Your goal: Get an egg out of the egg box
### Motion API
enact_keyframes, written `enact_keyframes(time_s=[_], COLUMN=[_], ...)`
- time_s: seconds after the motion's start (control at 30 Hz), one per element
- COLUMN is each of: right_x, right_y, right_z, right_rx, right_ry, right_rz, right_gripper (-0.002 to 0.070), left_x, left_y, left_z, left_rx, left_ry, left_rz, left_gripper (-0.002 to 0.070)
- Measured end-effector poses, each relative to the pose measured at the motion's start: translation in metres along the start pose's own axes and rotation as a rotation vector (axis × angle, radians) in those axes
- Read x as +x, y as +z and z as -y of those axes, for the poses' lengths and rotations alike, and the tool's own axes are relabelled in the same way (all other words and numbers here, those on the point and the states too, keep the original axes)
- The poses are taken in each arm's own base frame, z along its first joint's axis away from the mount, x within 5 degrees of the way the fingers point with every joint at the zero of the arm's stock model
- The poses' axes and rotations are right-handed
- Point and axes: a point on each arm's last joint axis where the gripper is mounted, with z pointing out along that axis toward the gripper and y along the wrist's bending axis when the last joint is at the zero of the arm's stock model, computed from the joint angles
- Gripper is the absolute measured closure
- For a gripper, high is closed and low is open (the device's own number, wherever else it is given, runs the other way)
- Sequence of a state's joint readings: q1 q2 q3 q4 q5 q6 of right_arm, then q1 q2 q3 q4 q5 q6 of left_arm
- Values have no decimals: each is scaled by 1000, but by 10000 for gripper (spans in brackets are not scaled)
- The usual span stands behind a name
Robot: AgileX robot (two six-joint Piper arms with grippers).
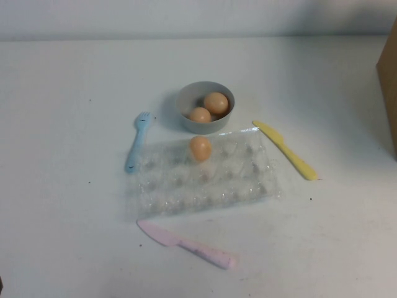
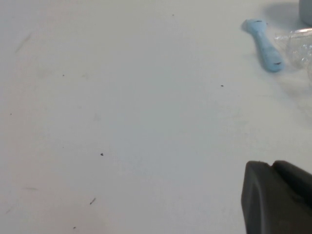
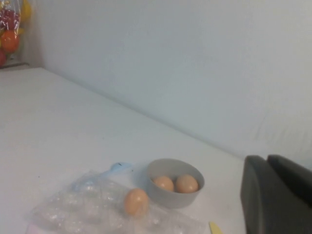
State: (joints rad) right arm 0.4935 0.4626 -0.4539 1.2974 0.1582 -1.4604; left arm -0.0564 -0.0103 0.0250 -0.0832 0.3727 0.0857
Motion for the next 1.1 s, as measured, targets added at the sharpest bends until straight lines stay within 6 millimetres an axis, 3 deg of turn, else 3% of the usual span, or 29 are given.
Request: enact_keyframes(time_s=[0.3, 0.6, 0.7, 0.9, 1.1], right_x=[51, 106, 116, 144, 155], right_y=[-7, -48, -57, -62, -66], right_z=[13, 12, 9, 5, 4], right_rx=[235, 460, 523, 605, 628], right_ry=[166, 216, 239, 339, 339], right_rz=[-50, 93, 95, -192, -322], right_gripper=[692, 692, 692, 692, 692], left_x=[0, 0, 0, 0, 0], left_y=[0, 0, 0, 0, 0], left_z=[0, 0, 0, 0, 0], left_rx=[0, 0, 0, 0, 0], left_ry=[0, 0, 0, 0, 0], left_rz=[0, 0, 0, 0, 0], left_gripper=[680, 680, 680, 680, 680])
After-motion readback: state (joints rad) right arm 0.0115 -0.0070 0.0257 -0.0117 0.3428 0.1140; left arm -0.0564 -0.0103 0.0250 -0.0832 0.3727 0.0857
